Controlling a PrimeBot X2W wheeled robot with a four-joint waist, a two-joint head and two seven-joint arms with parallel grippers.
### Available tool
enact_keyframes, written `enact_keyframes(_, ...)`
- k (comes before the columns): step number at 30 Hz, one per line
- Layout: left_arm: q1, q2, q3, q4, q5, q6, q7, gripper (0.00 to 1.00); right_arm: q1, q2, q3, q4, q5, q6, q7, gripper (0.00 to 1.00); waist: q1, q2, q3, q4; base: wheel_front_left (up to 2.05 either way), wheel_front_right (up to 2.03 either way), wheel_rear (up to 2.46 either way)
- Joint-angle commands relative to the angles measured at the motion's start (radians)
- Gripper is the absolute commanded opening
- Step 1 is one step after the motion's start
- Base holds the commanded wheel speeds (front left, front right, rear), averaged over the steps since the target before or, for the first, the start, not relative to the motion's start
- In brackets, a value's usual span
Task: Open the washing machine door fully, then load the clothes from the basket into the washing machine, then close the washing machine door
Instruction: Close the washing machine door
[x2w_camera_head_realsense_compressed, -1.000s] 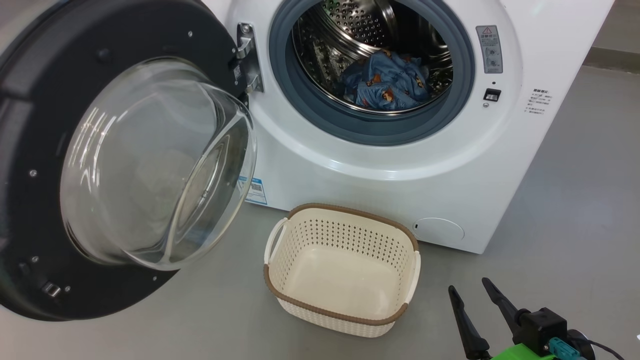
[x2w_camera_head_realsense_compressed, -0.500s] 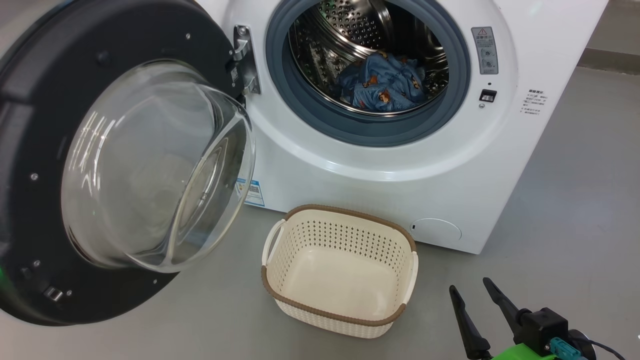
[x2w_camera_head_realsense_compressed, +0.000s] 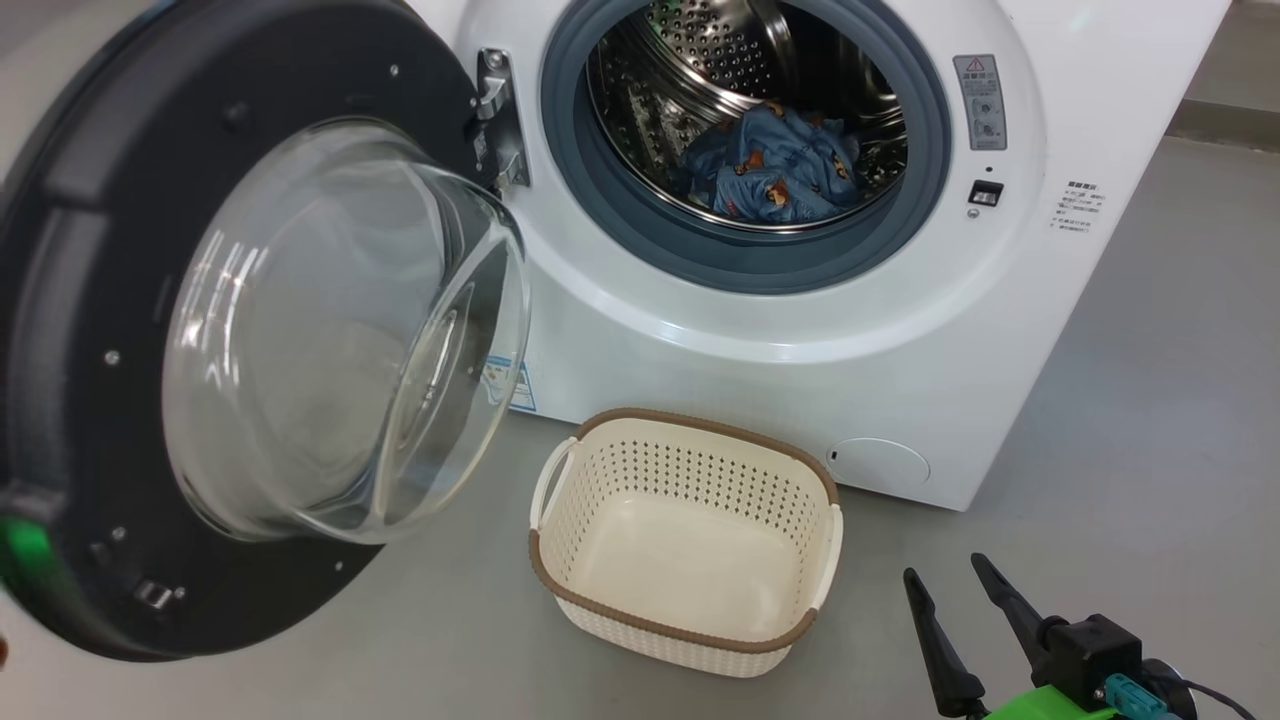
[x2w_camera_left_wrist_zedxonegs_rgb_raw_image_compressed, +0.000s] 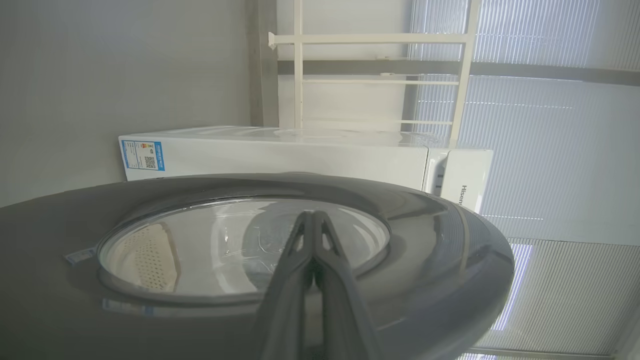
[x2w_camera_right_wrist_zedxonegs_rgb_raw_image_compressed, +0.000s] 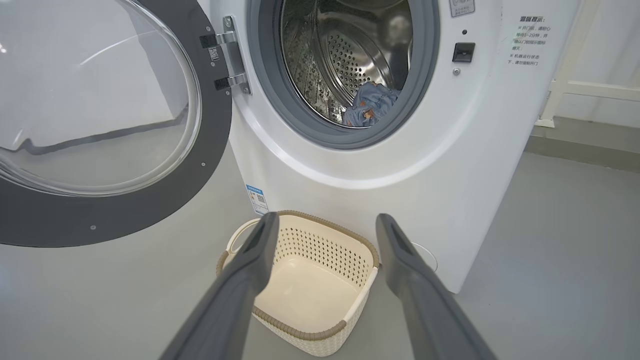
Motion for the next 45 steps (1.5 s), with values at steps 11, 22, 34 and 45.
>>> enact_keyframes(11, 0.128, -0.037, -0.035, -0.282, -0.014, 0.103, 0.148, 0.0, -0.013, 0.001, 0.015, -0.029, 0.003, 0.006, -0.005, 1.0, 0.0, -0.0001, -0.001, 0.009, 0.0, 0.0, 0.0)
enact_keyframes(22, 0.251, -0.139, -0.06, -0.601, -0.076, 0.216, 0.27, 0.0, -0.011, 0.008, 0.013, -0.033, 0.003, 0.006, -0.005, 1.0, 0.0, -0.0001, 0.001, 0.003, 0.0, 0.0, 0.0)
enact_keyframes(34, 0.338, -0.235, -0.131, -0.849, -0.105, 0.284, 0.323, 0.0, -0.017, 0.012, 0.016, -0.034, 0.003, 0.006, -0.005, 1.0, 0.0, -0.0001, 0.009, -0.041, 0.0, 0.0, 0.0)
enact_keyframes(45, 0.348, -0.275, -0.219, -0.876, -0.142, 0.275, 0.269, 0.0, -0.022, 0.014, 0.013, -0.038, 0.001, 0.006, -0.005, 1.0, 0.0, -0.0001, 0.019, -0.127, 0.0, 0.0, 0.0)
